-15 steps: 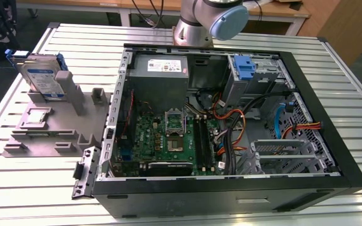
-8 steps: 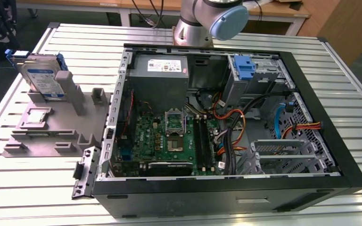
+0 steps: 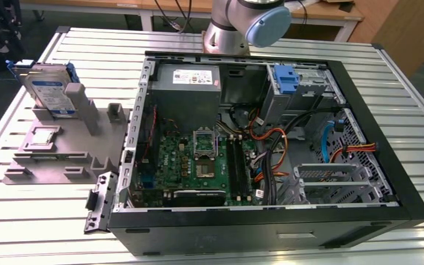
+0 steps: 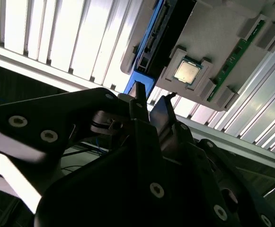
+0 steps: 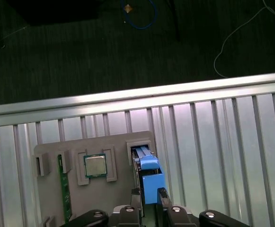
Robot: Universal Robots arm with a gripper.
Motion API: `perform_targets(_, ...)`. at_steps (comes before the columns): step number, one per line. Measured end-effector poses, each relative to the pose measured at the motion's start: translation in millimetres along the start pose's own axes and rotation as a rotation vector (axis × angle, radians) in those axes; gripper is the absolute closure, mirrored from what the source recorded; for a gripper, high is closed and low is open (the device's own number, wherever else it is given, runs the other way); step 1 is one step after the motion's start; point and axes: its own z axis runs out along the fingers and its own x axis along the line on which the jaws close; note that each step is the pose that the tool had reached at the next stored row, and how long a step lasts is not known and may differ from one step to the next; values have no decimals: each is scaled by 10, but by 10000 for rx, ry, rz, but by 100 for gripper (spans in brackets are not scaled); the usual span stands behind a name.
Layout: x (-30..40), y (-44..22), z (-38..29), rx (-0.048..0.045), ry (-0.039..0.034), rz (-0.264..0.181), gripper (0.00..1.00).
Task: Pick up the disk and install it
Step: 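Pick up the disk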
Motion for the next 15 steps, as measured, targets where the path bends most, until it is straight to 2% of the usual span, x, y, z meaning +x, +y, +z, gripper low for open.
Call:
perform_targets(1, 0, 0, 0, 0, 0, 0, 75)
perform_targets(2, 0, 0, 0, 0, 0, 0, 69)
perform_targets(6, 0, 0, 0, -2, 2, -31, 68)
perform_targets(7, 0, 0, 1, -5, 3, -108, 62)
perform_targets(12, 1, 0, 16, -42, 21, -878, 60)
perform_targets(13, 1, 0, 23, -46, 23, -959, 54)
perform_targets(15, 2, -1, 40, -51, 25, -1022, 54)
